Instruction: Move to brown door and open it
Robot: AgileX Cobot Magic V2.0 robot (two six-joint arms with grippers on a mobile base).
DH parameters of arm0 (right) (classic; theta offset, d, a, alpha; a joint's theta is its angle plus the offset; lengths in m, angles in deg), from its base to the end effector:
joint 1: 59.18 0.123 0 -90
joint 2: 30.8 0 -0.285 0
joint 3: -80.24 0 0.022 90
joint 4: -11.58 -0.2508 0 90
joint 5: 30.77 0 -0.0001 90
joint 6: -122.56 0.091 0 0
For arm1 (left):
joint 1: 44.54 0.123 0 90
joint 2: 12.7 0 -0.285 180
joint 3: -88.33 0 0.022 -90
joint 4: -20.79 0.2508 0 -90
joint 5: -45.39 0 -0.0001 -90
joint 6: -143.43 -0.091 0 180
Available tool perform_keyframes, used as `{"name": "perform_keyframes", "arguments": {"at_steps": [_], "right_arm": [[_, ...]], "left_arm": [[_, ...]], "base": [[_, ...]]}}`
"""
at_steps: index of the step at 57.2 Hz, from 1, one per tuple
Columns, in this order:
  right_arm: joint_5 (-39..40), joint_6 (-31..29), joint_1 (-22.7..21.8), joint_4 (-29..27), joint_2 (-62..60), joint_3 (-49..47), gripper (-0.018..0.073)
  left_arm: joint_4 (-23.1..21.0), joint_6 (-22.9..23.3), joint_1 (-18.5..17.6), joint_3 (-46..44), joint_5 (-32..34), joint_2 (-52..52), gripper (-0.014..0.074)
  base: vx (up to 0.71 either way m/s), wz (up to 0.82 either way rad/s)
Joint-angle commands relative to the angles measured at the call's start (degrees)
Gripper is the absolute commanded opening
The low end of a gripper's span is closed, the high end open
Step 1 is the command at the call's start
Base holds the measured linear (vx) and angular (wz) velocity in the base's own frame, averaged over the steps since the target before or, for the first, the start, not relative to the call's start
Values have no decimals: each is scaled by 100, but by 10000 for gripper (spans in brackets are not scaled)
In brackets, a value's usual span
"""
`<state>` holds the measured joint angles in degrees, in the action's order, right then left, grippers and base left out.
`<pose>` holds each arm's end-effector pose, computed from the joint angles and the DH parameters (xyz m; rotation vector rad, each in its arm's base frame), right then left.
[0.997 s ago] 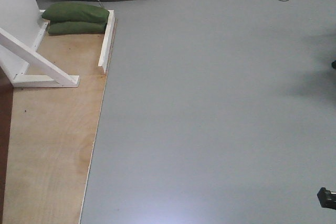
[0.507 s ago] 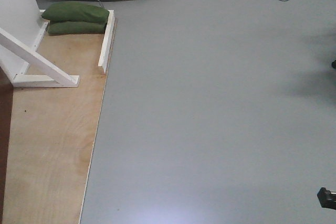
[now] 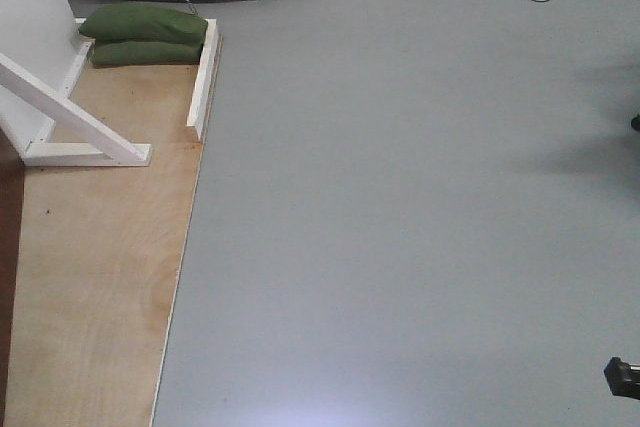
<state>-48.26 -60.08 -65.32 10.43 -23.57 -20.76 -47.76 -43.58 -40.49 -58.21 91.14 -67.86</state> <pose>0.0542 -0.0053 0.1756 0.0683 1.8098 -0.0898 0.1457 0.0711 0.4103 -1.1018 0.6796 -0.3087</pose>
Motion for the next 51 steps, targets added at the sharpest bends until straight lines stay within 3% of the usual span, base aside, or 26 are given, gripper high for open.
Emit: {"name": "perform_keyframes", "arguments": {"at_steps": [1, 15, 25, 31, 38, 51], "right_arm": [[470, -32, -29, 39, -82, 37, 0], [470, -32, -29, 39, -82, 37, 0], [470, -32, -29, 39, -82, 37, 0], [470, -32, -29, 39, -82, 37, 0], [470, -32, -29, 39, -82, 37, 0], [470, -32, -29, 39, -82, 37, 0]], "left_arm": [[106, -220, 348, -467, 353, -4, -3], [76, -433, 1664, -1408, -627, -434, -3], [-641, -457, 2468, -2022, -919, -808, -3], [-1134, -854, 2970, -2369, -1105, -1057, -3], [-1294, -1305, 3492, -2738, -1656, -1358, -3], [-1722, -1440, 4350, -3443, -2728, -1950, -3]], "base": [[0, 0], [0, 0], [0, 0], [0, 0], [0, 0], [0, 0]]}}
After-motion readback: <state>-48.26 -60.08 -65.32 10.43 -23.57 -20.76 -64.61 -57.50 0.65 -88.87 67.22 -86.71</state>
